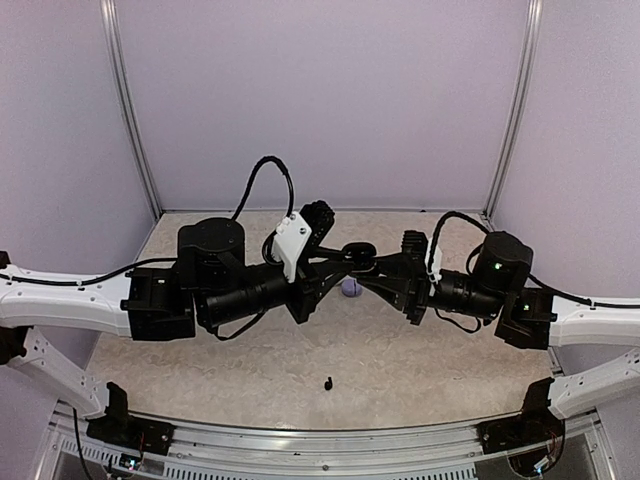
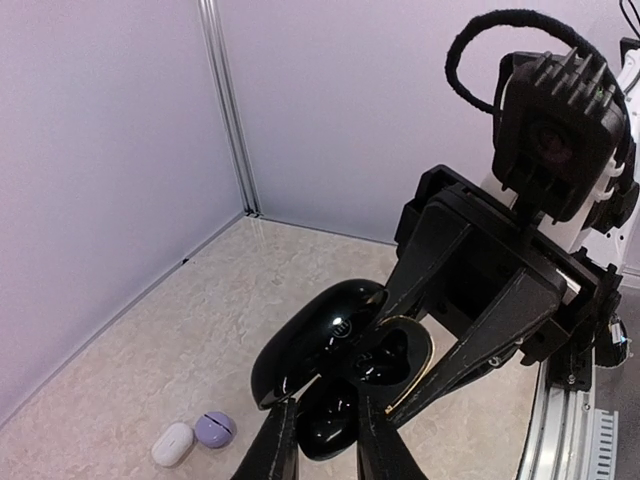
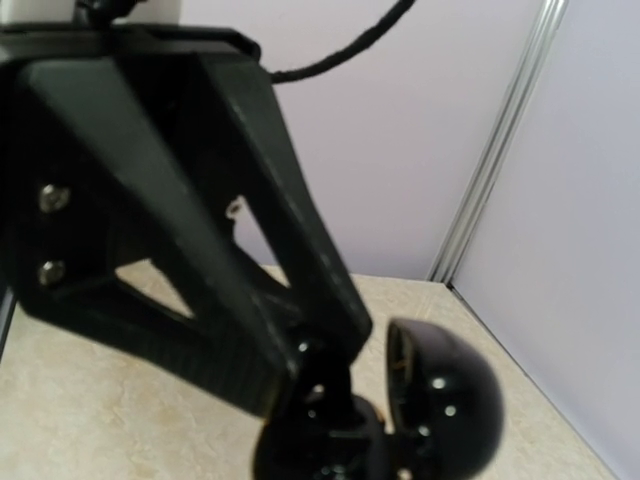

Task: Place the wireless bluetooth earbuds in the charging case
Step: Insert the left earbud into the left side groove of the charging case, then adjust the left earbud in the left side groove of the charging case.

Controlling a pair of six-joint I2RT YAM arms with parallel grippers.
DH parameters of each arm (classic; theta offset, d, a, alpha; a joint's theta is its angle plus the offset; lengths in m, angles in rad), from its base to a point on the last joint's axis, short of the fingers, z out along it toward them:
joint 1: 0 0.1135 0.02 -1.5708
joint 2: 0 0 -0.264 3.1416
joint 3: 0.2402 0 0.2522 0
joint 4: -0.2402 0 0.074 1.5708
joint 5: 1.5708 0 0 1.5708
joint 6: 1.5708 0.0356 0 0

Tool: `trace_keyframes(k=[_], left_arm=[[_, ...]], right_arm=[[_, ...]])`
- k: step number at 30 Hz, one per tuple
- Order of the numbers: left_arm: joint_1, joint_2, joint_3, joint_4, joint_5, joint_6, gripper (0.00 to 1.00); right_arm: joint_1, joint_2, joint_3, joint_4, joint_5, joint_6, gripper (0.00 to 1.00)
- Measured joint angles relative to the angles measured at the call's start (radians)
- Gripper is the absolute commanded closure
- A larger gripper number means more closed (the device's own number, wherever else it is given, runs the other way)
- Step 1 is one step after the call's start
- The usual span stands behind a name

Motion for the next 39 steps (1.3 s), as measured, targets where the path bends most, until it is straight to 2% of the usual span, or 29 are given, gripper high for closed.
trace_keyframes(k=[4, 12, 19, 24, 29, 39], left_arm=[[0.007, -0.025, -0.020, 0.011, 0.009, -0.012, 0.55], [0.037, -0.103, -0.137, -0.006, 0.017, 0.013, 0.41], [0.046, -0.222, -0.185, -0.010, 0.097, 0.061, 0.40], [0.049, -0.281, -0.185, -0.011, 0.159, 0.100, 0.35], [0.055, -0.277, -0.160, -0.059, 0.225, 0.131, 0.31], [0.057, -0.251, -0.113, -0.099, 0.391, 0.130, 0.31]], right_arm=[[0.001, -0.002, -0.003, 0.025, -0.013, 0.001, 1.00], [0.011, -0.035, -0.008, 0.142, -0.075, 0.016, 1.00], [0.011, -0.040, -0.008, 0.164, -0.103, 0.043, 1.00], [0.004, -0.040, -0.008, 0.146, -0.183, 0.082, 1.00], [0.000, -0.038, -0.007, 0.094, -0.270, 0.112, 1.00], [-0.001, -0.016, 0.023, 0.027, -0.352, 0.129, 1.00]])
